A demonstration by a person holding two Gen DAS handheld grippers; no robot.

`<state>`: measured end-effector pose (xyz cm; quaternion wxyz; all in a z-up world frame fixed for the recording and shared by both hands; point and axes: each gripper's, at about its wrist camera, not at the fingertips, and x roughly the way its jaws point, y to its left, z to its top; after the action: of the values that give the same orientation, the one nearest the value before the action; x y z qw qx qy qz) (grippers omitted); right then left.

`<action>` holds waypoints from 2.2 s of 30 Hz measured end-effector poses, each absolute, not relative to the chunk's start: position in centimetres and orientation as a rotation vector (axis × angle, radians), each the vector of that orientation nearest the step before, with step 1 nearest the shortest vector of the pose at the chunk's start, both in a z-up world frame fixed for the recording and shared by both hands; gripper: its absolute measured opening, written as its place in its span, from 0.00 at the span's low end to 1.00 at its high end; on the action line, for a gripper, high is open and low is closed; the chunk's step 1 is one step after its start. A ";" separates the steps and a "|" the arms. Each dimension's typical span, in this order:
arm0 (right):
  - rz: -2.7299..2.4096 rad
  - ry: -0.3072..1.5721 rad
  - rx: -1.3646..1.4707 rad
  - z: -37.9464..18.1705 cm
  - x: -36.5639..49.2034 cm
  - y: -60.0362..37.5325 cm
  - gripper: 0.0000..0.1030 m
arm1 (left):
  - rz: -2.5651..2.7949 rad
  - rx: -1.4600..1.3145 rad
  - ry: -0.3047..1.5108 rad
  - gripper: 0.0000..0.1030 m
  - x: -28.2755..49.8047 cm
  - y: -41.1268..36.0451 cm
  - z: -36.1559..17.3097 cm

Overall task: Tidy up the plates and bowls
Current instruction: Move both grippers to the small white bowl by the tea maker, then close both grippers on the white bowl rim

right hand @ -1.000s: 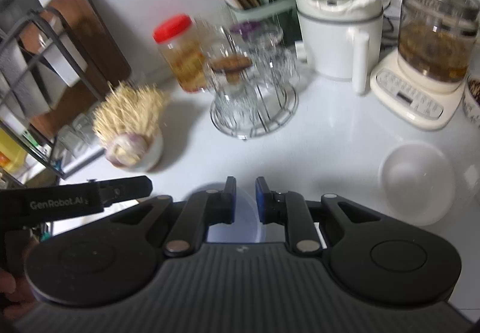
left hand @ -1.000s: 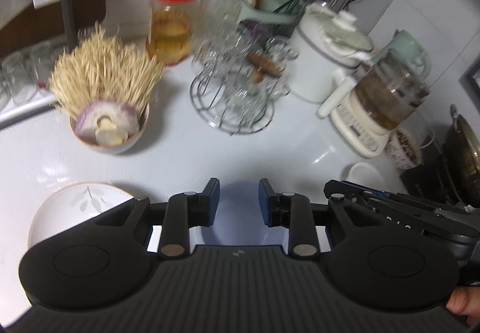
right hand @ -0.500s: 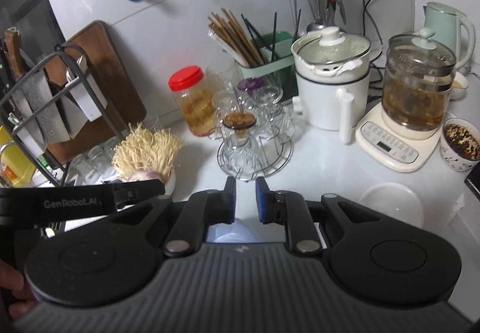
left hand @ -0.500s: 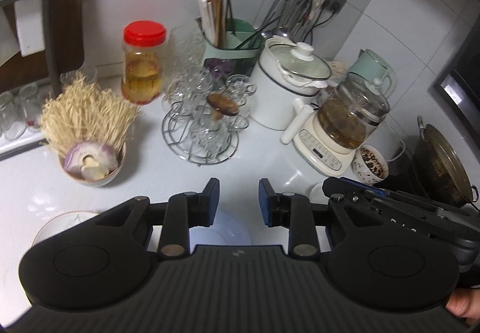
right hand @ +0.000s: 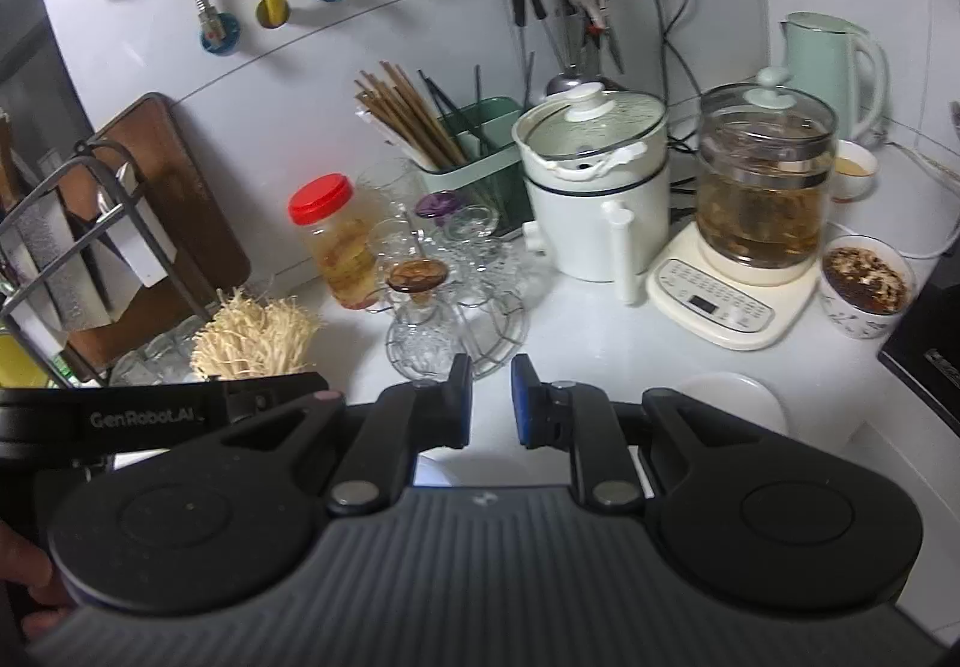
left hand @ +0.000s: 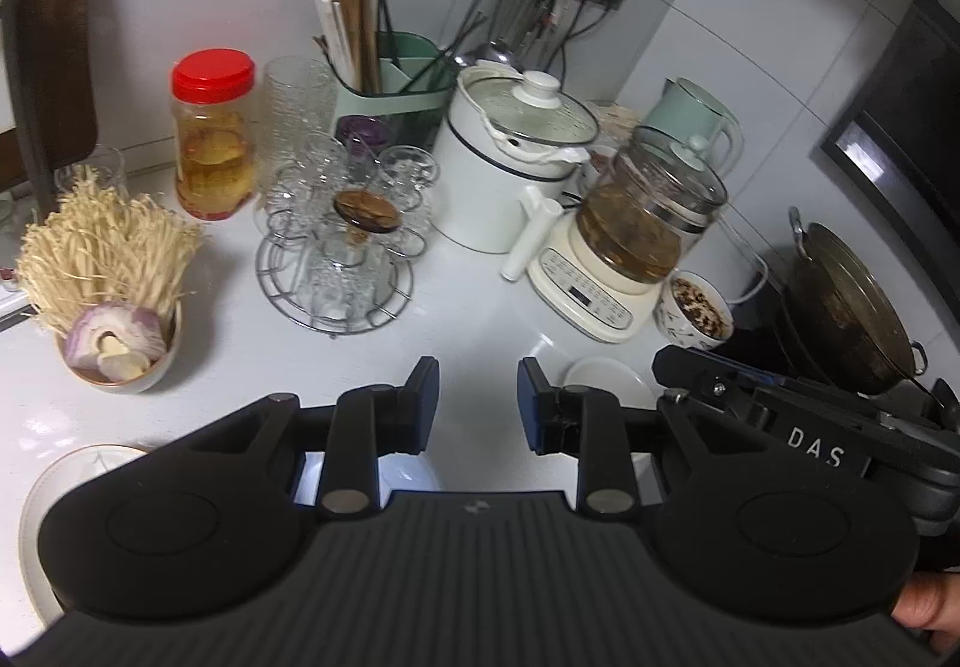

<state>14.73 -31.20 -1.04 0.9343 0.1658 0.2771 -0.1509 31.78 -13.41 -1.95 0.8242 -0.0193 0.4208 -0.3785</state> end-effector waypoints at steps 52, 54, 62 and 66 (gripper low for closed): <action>-0.273 0.721 0.661 -13.6 11.6 -53.6 0.55 | -0.704 -0.028 1.162 0.48 31.7 -33.8 -15.8; -0.254 0.732 0.681 -14.4 12.0 -53.8 0.53 | -0.701 -0.034 1.179 0.47 31.7 -34.0 -16.6; -0.262 0.770 0.711 -16.6 13.1 -54.3 0.35 | -0.697 -0.031 1.239 0.44 32.6 -35.1 -19.1; -0.244 0.791 0.731 -17.4 13.4 -54.2 0.27 | -0.690 -0.030 1.263 0.33 33.0 -35.6 -19.8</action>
<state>13.40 -54.17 -17.41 0.8514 0.3470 0.3759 -0.1158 33.01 -35.58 -19.85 0.7520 -0.0138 0.5782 -0.3162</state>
